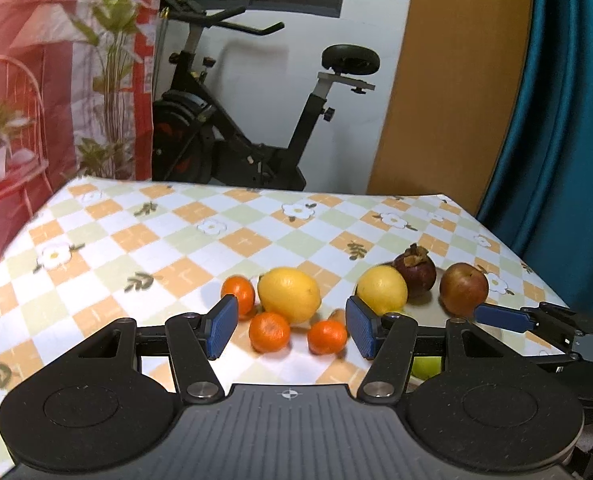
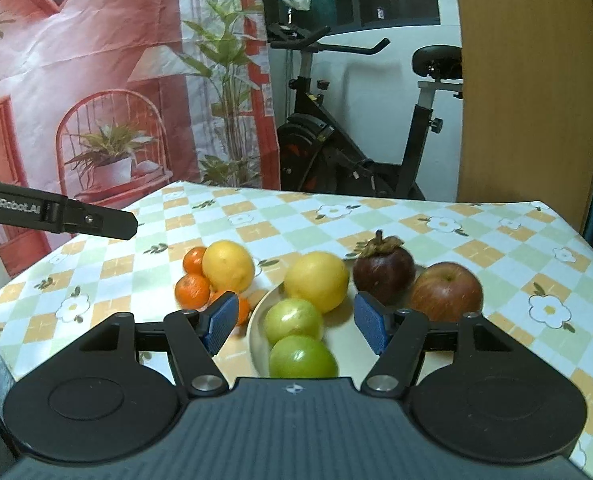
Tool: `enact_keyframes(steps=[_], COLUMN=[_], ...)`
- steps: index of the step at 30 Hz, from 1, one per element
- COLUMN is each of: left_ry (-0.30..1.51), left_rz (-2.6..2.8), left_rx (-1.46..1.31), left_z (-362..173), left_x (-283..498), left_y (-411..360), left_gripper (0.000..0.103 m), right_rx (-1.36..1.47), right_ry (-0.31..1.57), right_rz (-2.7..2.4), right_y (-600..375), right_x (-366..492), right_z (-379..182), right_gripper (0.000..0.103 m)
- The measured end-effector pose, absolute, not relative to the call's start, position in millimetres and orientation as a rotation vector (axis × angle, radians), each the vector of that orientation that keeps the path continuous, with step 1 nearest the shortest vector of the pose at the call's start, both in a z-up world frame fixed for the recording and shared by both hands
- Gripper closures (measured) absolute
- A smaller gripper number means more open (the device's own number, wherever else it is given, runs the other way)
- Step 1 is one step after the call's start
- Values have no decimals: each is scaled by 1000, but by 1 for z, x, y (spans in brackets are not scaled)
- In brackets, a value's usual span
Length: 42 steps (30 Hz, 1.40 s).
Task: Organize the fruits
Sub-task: 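Move the right tool to the loose tangerines beside the large lemon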
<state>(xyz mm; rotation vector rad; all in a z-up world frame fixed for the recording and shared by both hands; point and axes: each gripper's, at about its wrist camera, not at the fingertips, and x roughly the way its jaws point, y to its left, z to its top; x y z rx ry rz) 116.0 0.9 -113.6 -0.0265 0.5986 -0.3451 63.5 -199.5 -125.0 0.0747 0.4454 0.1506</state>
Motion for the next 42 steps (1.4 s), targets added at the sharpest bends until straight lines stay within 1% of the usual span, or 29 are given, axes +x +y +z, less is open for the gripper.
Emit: enact_keyframes(steps=[12,17,21,26,28,29,33,35,42], left_ry=[674,684,687,682,680,680,682,686,719], left_rz=[-362,-354,-345,-315,-300,-295,-282,-279,-272], left_rx=[-38,-43,-54,-51,-59,-63,-72,-81,-100], left_z=[-135,-137,-134,-127,-127,-127,-129,-131,-139], left_x=[116,119,124,137,142,144,151,153,155], left_y=[4,9,12,19,22,24,28,29,34], left_gripper=[41,41,42,42,42,42,42,42,42], right_rx=[-36,-20,2,-15,-43,-63,-152,-201,-300], right_ry=[476,481,496,512,519,523,552,568,619], right_rz=[245,261,264,284,301,310,360,379,424], right_y=[-168,-170,-174,-172,-168,-165,-152,-145,-127], right_x=[59,62,69,86,97,102,128,140,165], right_z=[-141,-144,-144,-138,-136,-136,-135,-137,-149], right_gripper=[36,37,43,46,46,48,51,55,59])
